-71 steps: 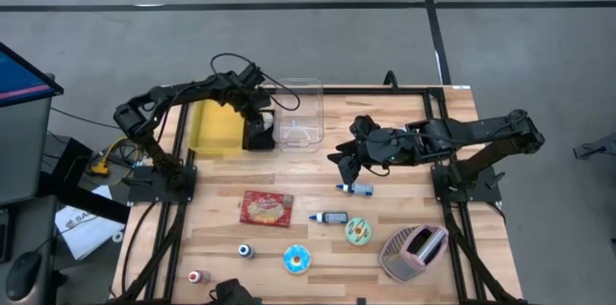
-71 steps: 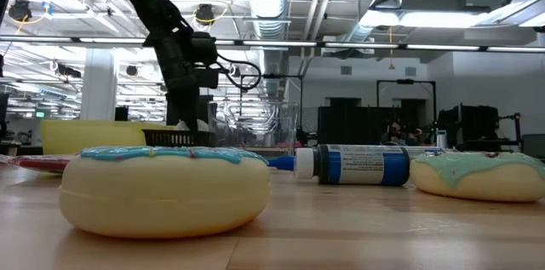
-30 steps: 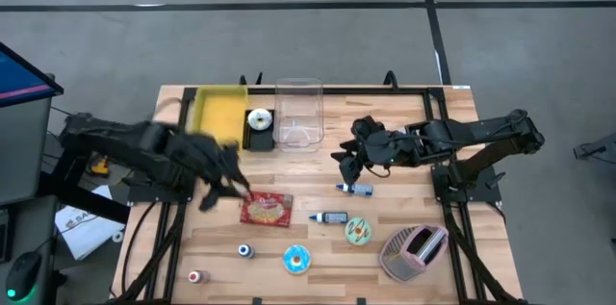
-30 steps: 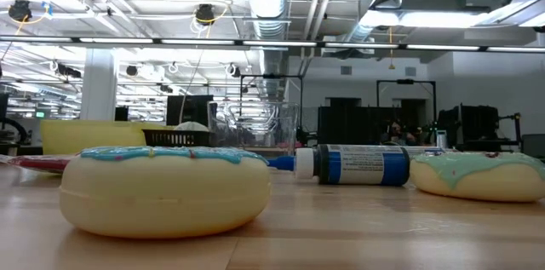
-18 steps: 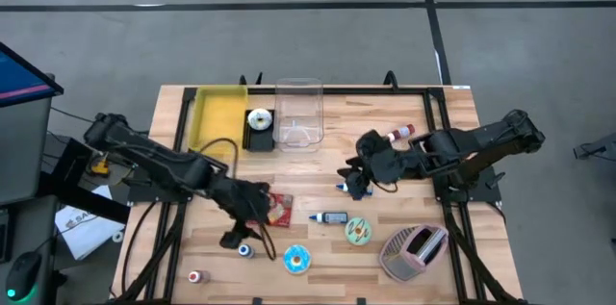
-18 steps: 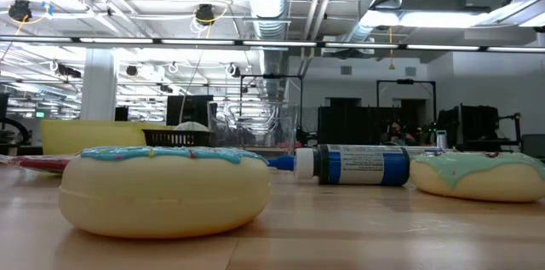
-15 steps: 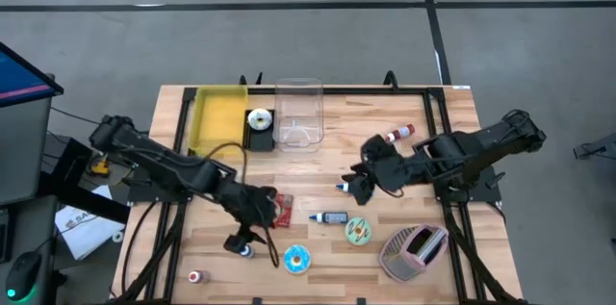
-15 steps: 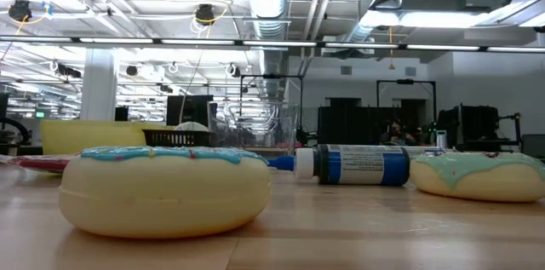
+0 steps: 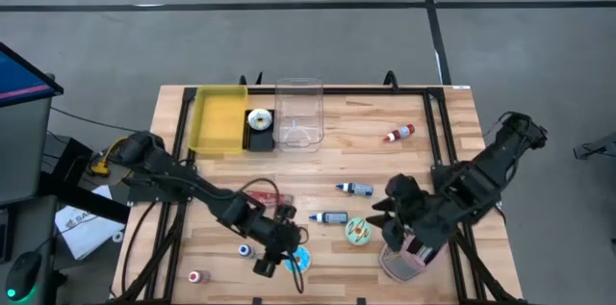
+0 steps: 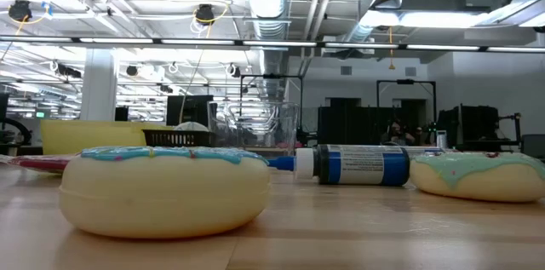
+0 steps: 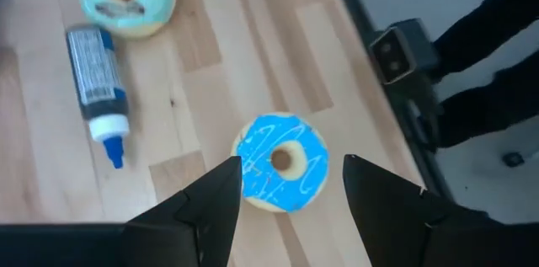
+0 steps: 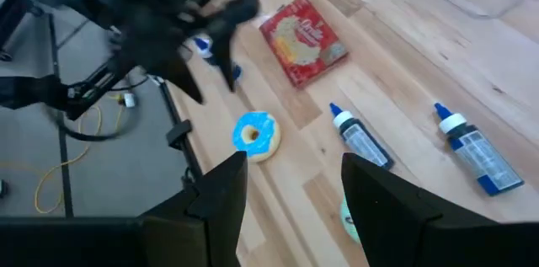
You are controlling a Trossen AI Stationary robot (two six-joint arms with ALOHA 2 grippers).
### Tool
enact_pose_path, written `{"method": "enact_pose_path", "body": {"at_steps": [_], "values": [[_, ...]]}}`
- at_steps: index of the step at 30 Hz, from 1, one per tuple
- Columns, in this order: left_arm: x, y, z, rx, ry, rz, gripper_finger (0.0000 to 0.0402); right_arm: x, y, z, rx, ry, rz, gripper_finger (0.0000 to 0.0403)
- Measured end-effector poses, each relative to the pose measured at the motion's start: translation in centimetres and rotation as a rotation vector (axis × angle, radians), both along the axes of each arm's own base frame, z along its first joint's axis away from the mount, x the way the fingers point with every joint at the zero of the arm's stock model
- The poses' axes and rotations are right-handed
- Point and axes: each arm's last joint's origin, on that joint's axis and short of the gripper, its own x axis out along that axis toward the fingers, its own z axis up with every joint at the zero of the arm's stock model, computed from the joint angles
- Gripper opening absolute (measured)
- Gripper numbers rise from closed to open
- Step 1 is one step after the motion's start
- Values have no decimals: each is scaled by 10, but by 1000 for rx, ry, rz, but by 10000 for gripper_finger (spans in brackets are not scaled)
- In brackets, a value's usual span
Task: Pick & Place Food Item
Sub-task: Put the blue doughnut into the black bin
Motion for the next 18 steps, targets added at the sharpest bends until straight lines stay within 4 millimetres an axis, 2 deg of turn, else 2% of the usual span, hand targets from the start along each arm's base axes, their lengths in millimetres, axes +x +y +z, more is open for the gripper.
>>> {"method": "enact_pose_path", "body": {"at_steps": [9,18], "values": [[20,-2,-46,12,110,58,205,-12,17,3,21,-70,-2,187],[36,7,-69,4,131,71,205,-10,20,6,48,-108,11,187]]}}
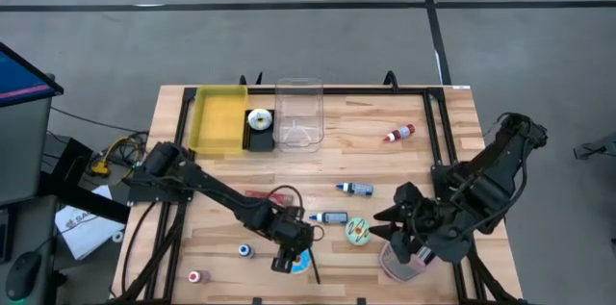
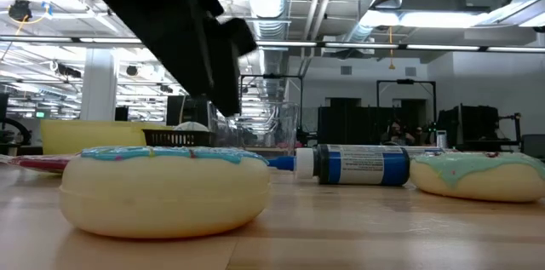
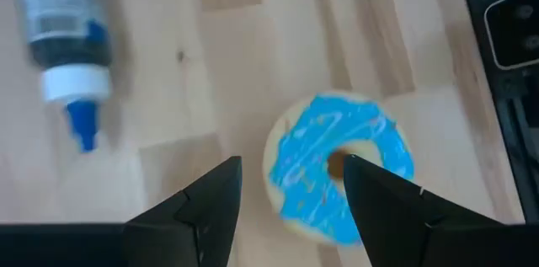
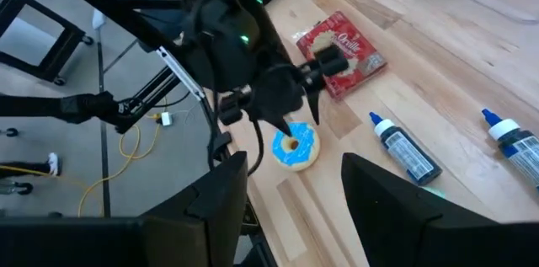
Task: Pick & Place Food Item
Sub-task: Put the blue doughnut into the black bin
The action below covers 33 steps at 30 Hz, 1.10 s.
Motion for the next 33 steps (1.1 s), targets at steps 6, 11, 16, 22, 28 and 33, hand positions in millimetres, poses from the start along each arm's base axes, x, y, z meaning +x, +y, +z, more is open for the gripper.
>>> {"method": "enact_pose_path", "body": {"at_steps": [6,11,16,22,28,33], "values": [[3,-2,-12,5,19,-6,205,0,1,1,6,-7,2,187],[4,-3,-18,10,26,-7,205,0,1,1,5,-6,3,187],[5,-4,-23,8,24,-7,205,0,1,0,4,-6,3,187],[5,-3,-25,6,36,-8,205,0,1,0,4,-5,5,187],[2,-5,-29,-14,55,-25,205,-1,2,0,4,-5,10,187],[0,-4,-33,-28,66,-31,205,-1,2,0,4,-5,11,187]]}}
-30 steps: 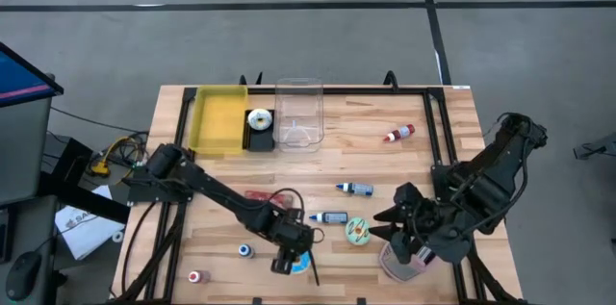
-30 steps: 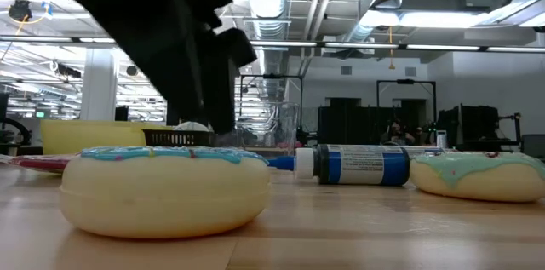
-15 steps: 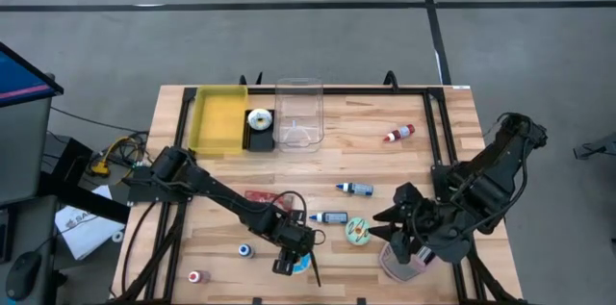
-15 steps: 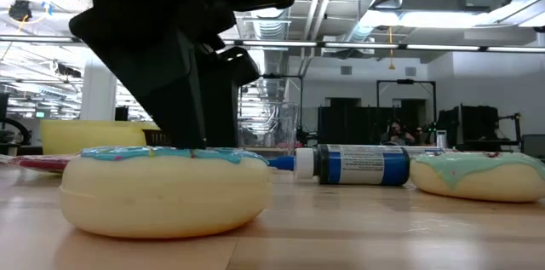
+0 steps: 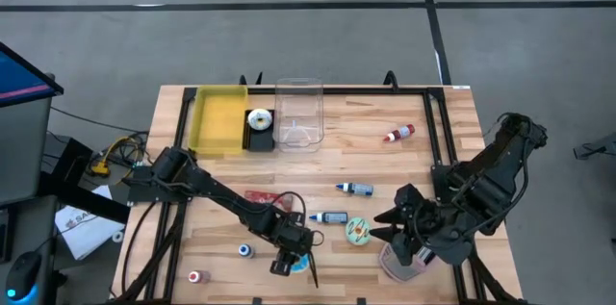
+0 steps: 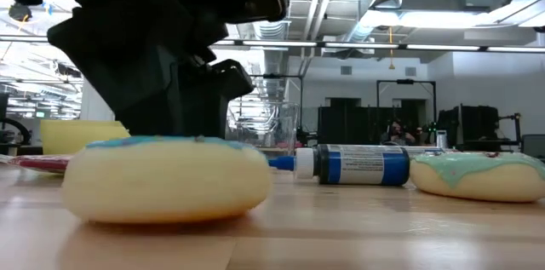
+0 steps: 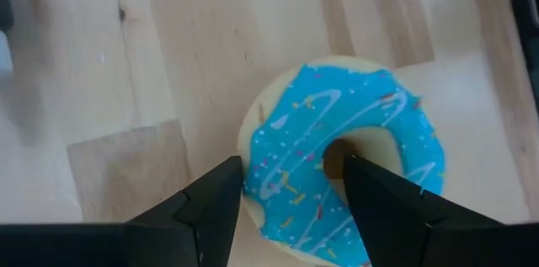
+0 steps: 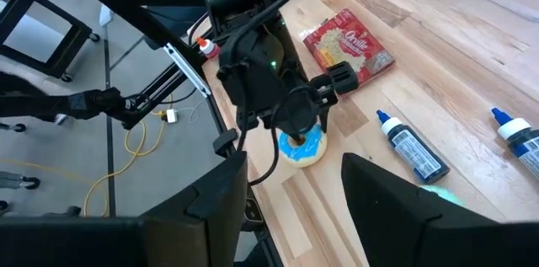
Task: Pick & Place Food Item
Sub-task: Put the blue doughnut into the black bin
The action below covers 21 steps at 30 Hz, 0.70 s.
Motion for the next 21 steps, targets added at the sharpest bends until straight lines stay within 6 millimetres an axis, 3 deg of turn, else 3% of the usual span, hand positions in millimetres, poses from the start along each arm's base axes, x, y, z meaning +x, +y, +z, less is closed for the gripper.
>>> {"method": "enact_pose_path", "body": {"at_steps": [5,14,21], "values": [[0,2,-1,-8,6,22,192,0,0,0,0,0,0,187],[1,5,-1,-22,15,63,119,0,0,0,0,-1,-1,187],[3,6,10,-38,-41,123,114,1,0,1,7,-12,-5,187]]}}
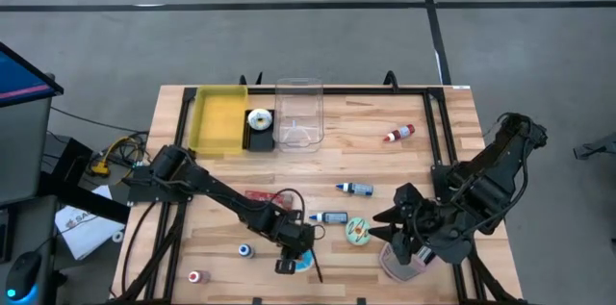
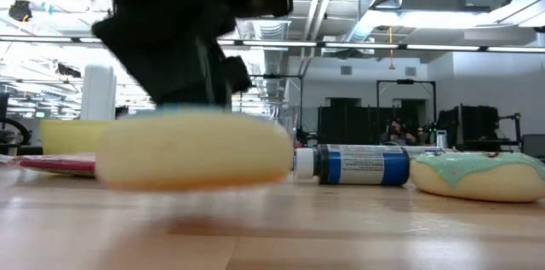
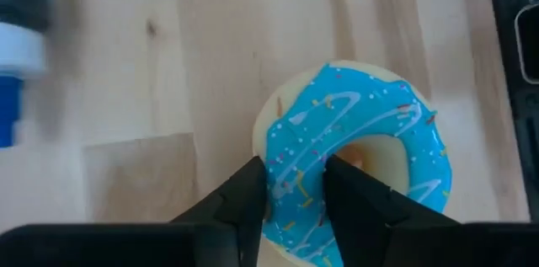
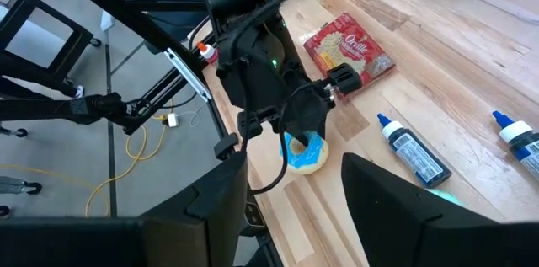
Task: Pick & Place Food Item
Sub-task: Put the blue doughnut into the black bin
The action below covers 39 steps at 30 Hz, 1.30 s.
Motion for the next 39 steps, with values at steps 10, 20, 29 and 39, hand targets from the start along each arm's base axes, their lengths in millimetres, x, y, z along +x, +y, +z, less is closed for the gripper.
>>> {"method": "enact_pose_path", "body": {"at_steps": [10,20,29,39], "values": [[-17,35,74,167,-173,218,127,2,-1,2,-15,-37,-30,187],[-115,137,139,416,-146,563,138,3,-2,4,-36,-92,-89,187],[-162,208,119,561,-9,566,139,11,-11,5,-30,-125,-183,187],[-158,291,103,700,38,552,139,24,-25,7,-20,-138,-251,187]]}}
